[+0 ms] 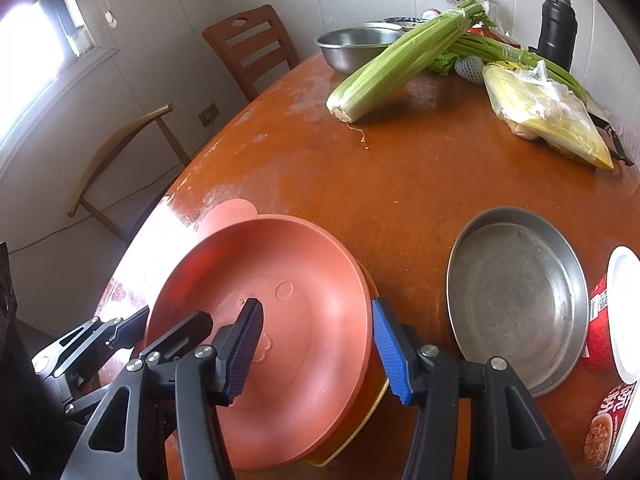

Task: Organize plates and bowls
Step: 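Lower the terracotta plate onto the yellow plate and open the left gripper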

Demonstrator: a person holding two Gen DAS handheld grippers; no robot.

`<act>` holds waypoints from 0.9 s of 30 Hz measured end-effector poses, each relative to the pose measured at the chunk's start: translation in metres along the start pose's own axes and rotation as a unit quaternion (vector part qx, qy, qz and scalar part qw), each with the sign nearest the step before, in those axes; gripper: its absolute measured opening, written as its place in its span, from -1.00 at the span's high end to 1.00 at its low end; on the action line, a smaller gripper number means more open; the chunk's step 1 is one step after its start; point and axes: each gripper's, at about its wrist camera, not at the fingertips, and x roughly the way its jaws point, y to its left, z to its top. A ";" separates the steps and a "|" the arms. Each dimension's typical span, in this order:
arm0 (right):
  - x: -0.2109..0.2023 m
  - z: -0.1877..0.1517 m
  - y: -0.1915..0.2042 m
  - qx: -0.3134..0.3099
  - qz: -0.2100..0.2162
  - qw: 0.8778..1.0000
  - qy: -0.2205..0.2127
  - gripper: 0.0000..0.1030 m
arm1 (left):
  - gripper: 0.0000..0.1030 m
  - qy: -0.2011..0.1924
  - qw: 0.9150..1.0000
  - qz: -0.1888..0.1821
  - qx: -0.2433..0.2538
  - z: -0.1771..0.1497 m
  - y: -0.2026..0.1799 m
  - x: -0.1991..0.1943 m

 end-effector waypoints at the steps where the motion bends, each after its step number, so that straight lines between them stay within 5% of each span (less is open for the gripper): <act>1: 0.000 0.000 0.000 0.000 -0.001 1.000 0.000 -0.08 | 0.37 0.000 1.000 0.001 0.001 0.000 -0.001 0.000; 27: -0.032 -0.010 -0.003 0.001 -0.018 0.999 -0.034 -0.08 | 0.31 -0.011 1.000 0.002 -0.005 -0.003 0.000 -0.017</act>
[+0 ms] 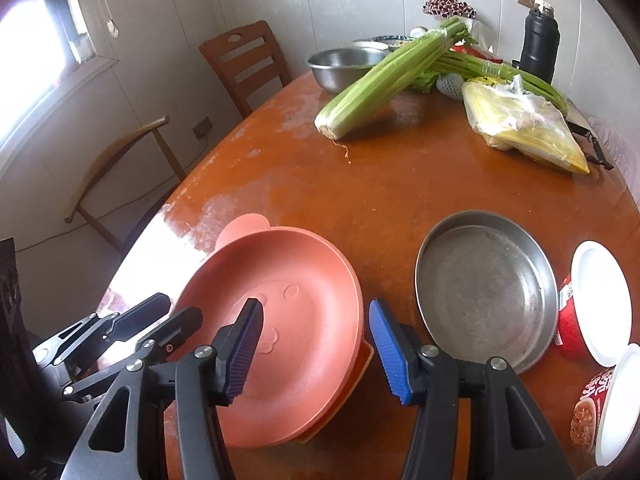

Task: Organize plates and bowls
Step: 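Lower the terracotta plate onto the yellow plate and open the left gripper, then move the left gripper to the small steel pan and grasp its rim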

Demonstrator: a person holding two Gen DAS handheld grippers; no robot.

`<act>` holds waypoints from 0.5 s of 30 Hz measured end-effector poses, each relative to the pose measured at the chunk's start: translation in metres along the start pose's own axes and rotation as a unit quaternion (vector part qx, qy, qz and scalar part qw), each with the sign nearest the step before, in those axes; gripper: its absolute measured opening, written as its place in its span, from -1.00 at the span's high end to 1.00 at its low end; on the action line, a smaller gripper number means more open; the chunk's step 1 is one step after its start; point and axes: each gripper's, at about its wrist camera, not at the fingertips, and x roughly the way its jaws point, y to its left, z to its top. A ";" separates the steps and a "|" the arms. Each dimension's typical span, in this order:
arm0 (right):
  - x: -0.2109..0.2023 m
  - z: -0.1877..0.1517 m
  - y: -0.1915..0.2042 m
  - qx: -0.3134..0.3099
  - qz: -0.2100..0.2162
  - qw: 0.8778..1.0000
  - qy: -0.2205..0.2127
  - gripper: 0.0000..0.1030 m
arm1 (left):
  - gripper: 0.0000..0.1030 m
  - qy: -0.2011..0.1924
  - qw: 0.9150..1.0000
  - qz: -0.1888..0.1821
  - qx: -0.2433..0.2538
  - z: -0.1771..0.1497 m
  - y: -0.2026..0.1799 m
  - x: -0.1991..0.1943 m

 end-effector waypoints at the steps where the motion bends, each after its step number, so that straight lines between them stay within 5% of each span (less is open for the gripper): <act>1: -0.003 -0.001 0.000 0.000 0.000 1.000 -0.003 -0.08 | 0.30 -0.002 1.000 0.001 0.000 0.000 -0.001 -0.003; 15: -0.058 -0.018 -0.013 0.018 -0.010 0.998 -0.063 -0.08 | 0.05 -0.033 0.999 -0.007 0.022 0.011 -0.027 -0.044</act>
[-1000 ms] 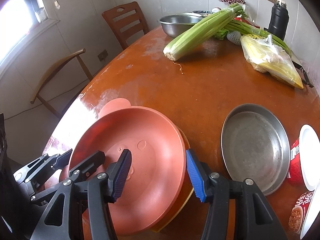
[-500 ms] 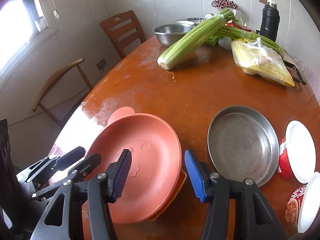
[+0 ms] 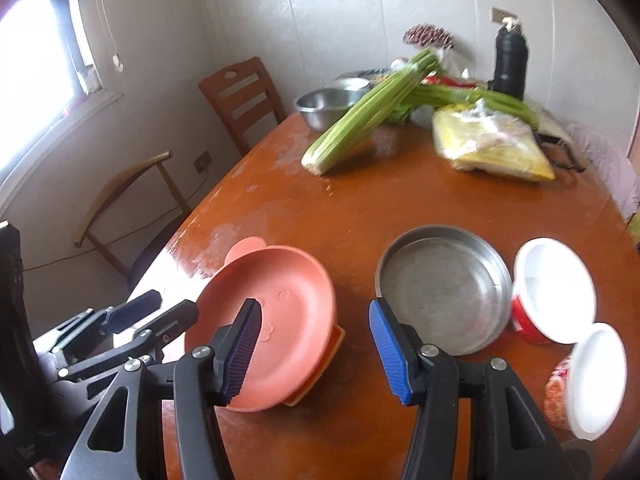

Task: Organize plates and bowls
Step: 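Move the left gripper to the small steel pan and grasp its rim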

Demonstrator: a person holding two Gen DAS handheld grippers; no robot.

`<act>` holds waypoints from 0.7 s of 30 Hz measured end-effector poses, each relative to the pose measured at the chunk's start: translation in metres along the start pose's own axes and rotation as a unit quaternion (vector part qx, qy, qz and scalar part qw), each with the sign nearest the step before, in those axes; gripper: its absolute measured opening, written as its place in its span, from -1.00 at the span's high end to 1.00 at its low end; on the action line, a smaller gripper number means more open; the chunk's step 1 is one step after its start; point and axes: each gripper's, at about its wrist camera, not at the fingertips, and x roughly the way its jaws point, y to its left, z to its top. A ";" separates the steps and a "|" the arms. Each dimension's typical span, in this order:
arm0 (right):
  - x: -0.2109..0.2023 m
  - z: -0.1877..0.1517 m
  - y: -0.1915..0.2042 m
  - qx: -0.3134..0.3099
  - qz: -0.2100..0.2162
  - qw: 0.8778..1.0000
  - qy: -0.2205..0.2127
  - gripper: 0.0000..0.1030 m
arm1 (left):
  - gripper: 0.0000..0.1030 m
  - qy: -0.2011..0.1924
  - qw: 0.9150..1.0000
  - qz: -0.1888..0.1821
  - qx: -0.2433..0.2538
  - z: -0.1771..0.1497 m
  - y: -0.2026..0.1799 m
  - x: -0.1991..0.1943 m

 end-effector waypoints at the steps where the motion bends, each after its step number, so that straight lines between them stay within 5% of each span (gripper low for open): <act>1: -0.004 -0.001 -0.001 -0.001 -0.007 1.000 -0.006 -0.08 | 0.05 -0.002 1.000 -0.002 0.005 0.002 -0.005 -0.003; 7: -0.026 -0.007 -0.013 -0.003 -0.041 0.999 -0.032 -0.09 | 0.04 -0.011 0.999 -0.006 0.031 0.010 -0.032 -0.012; 21: -0.039 -0.016 -0.069 0.074 -0.029 0.996 -0.031 -0.10 | 0.04 0.007 0.997 -0.024 0.071 0.043 -0.083 -0.002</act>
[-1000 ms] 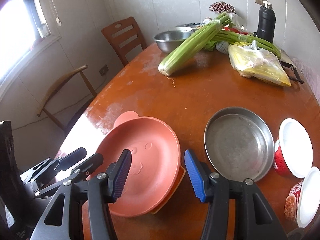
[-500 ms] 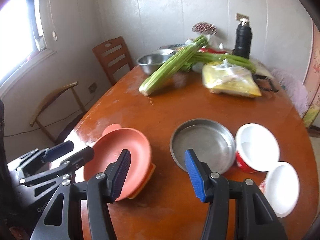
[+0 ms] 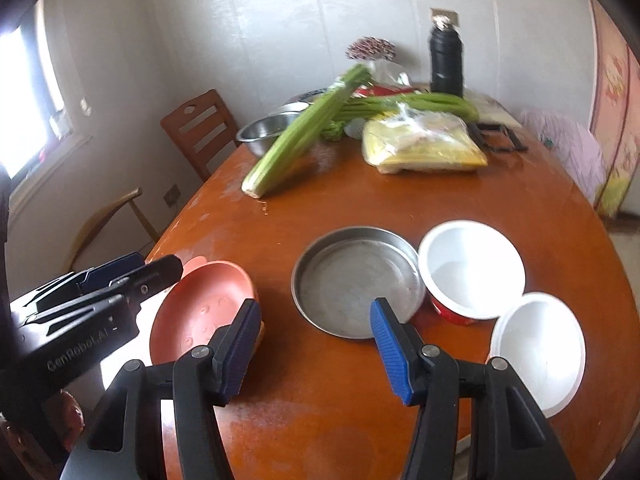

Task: Organize plates and bowls
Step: 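Move the left gripper to the small steel pan and grasp its rim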

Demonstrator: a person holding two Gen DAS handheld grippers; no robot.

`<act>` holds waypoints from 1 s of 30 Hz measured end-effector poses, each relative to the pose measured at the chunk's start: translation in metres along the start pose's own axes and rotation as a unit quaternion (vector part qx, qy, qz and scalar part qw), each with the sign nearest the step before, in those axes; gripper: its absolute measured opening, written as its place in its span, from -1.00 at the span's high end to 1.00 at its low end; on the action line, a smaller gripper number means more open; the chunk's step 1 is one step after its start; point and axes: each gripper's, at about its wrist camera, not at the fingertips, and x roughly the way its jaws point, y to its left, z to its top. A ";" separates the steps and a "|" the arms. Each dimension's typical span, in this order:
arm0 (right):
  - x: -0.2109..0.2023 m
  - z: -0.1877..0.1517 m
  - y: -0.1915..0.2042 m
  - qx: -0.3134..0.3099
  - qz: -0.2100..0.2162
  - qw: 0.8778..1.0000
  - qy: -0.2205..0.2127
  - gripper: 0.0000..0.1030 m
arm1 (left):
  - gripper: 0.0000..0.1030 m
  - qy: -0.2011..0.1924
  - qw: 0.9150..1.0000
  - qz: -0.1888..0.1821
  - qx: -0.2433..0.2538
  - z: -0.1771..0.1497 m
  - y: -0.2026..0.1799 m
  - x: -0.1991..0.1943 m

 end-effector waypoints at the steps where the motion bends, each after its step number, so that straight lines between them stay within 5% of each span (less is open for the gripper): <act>1: 0.001 0.000 -0.006 0.012 0.002 1.000 0.003 -0.10 | 0.04 0.004 1.000 -0.002 0.004 0.002 -0.004 0.003; 11: 0.030 -0.002 -0.056 0.109 -0.004 0.993 0.054 -0.10 | 0.04 0.075 0.996 -0.032 0.046 0.025 -0.044 0.071; 26: 0.075 0.000 -0.061 0.111 -0.043 0.988 0.096 -0.10 | 0.04 0.139 0.989 -0.042 0.036 0.030 -0.048 0.152; 30: 0.088 0.001 -0.060 0.109 -0.057 0.986 0.109 -0.10 | 0.18 0.151 0.987 -0.041 0.034 0.027 -0.048 0.164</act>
